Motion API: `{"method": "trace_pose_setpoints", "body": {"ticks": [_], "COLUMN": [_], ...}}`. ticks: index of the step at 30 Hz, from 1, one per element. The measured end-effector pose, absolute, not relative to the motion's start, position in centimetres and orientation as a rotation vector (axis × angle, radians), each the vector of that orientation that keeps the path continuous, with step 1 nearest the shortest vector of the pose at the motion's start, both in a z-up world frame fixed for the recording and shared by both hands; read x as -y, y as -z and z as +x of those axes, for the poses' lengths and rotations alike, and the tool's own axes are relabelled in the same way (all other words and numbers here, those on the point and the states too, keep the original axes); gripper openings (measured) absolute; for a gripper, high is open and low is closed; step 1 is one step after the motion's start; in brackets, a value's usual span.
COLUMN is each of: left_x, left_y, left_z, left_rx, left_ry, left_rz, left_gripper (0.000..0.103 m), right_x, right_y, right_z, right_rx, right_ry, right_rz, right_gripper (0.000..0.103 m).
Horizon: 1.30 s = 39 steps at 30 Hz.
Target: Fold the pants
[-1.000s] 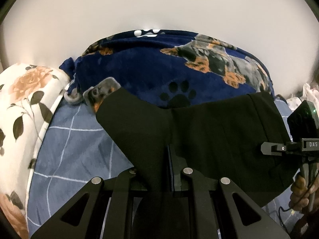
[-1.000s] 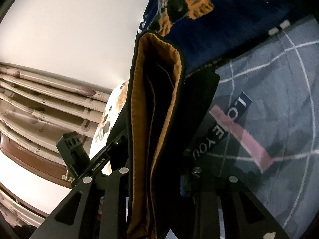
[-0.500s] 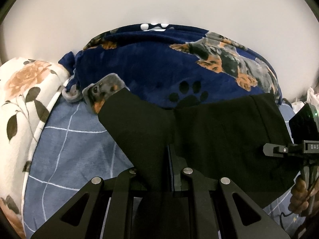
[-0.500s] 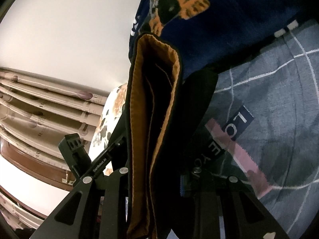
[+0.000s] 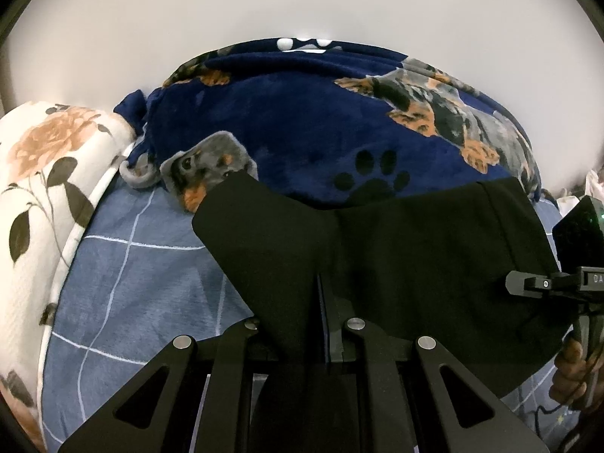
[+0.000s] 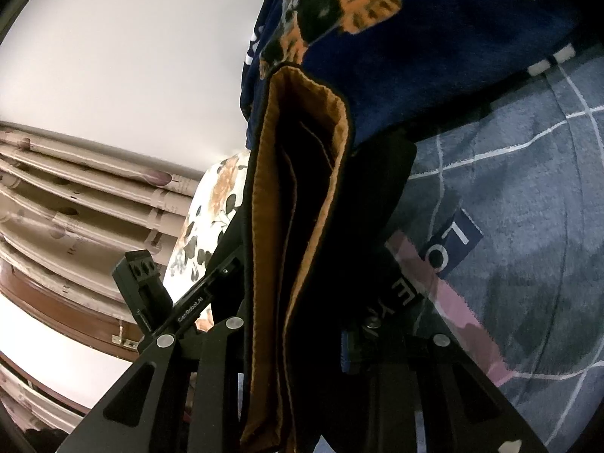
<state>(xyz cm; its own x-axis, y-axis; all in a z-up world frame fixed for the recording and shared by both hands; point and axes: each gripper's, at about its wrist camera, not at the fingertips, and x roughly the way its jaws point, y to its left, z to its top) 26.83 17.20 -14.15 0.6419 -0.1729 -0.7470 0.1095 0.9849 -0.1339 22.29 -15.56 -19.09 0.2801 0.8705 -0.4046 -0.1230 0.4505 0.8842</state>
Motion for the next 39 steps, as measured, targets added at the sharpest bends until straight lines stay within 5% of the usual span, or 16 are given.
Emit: {"method": "trace_pose_setpoints", "body": {"ticks": [39], "left_x": [-19.1], "left_y": [18.9], "left_z": [27.6], "left_rx": [-0.879], "left_ry": [0.093], "left_rz": [-0.074], "left_gripper": [0.015], "right_x": [15.3], "right_y": [19.6], "right_z": [21.8], "right_rx": [-1.094], "right_ry": [-0.643], "right_rz": [0.607], "right_gripper": [0.025]}}
